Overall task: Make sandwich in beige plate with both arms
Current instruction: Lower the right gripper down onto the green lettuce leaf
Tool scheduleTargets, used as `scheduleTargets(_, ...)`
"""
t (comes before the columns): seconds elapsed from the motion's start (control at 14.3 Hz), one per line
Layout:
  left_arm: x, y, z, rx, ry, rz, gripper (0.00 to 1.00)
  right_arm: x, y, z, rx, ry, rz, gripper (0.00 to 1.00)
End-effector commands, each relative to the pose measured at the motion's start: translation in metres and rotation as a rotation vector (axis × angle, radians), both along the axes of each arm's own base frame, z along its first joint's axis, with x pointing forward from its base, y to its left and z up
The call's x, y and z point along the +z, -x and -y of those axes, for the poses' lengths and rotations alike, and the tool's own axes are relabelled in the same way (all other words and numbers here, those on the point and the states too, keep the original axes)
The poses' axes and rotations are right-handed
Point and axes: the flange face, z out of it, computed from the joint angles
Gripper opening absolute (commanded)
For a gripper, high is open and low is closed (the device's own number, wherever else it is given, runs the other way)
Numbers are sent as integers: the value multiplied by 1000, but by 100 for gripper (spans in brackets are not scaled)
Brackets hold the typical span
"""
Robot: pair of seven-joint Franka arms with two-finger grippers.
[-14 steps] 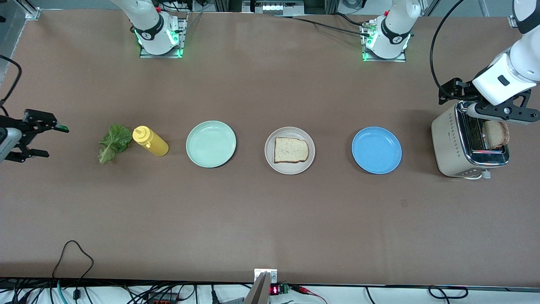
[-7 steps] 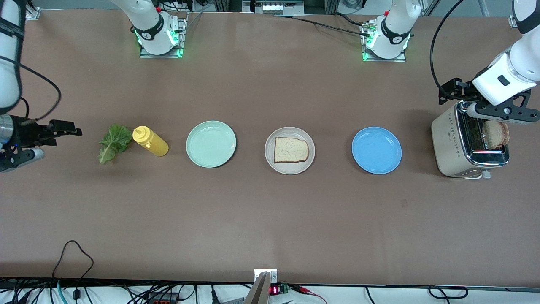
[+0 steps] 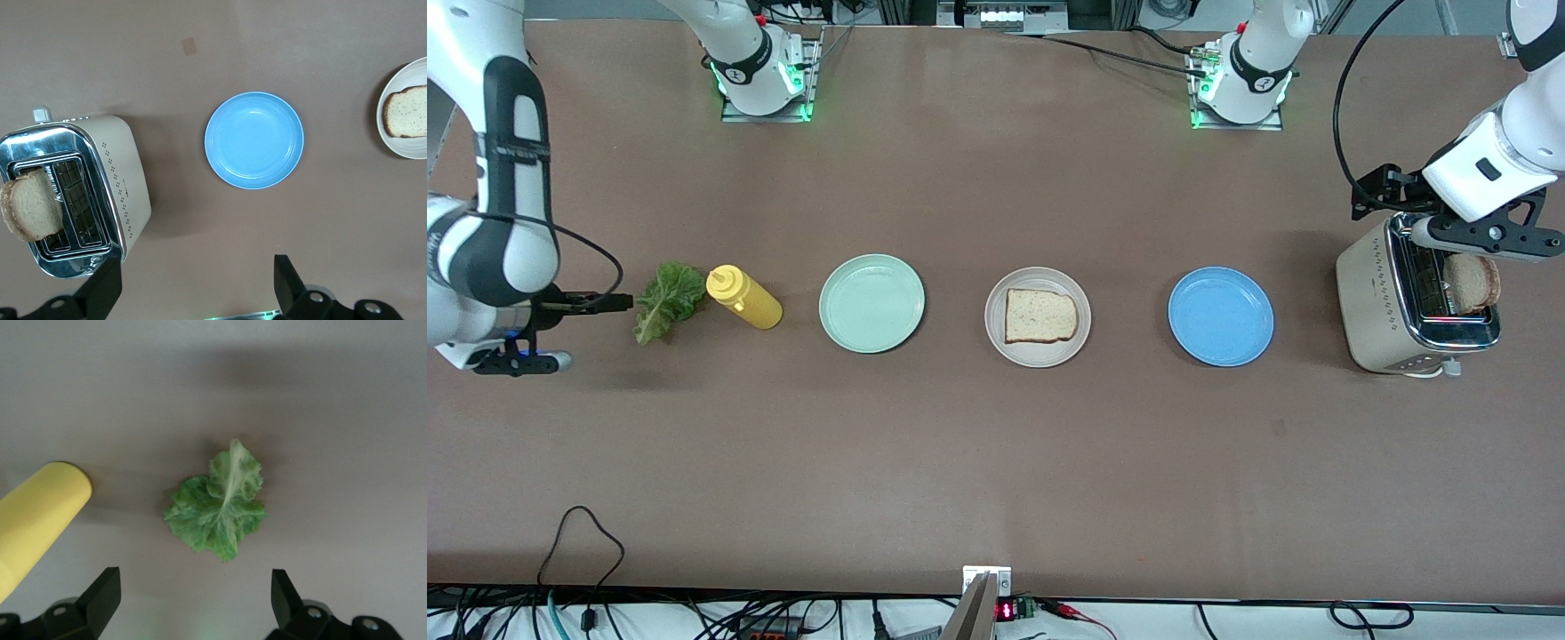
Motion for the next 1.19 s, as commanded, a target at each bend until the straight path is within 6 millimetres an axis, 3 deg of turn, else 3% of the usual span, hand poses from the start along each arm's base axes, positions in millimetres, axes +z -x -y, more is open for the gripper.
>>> scheduleTargets(0.0, 6, 0, 0, 3, 6, -3, 100, -2, 1, 9, -28, 36, -7, 100)
scheduleTargets(0.42, 6, 0, 0, 3, 6, -3, 100, -42, -4, 10, -39, 52, -28, 100)
scheduleTargets(0.63, 6, 0, 0, 3, 6, -3, 100, -76, -6, 4, -110, 62, -31, 100)
scheduleTargets(0.98, 6, 0, -1, 4, 6, -3, 100, -116, 12, 15, -130, 84, -12, 100)
scheduleTargets(1.12, 6, 0, -1, 4, 6, -3, 100, -122, 16, 16, -129, 87, -9, 100)
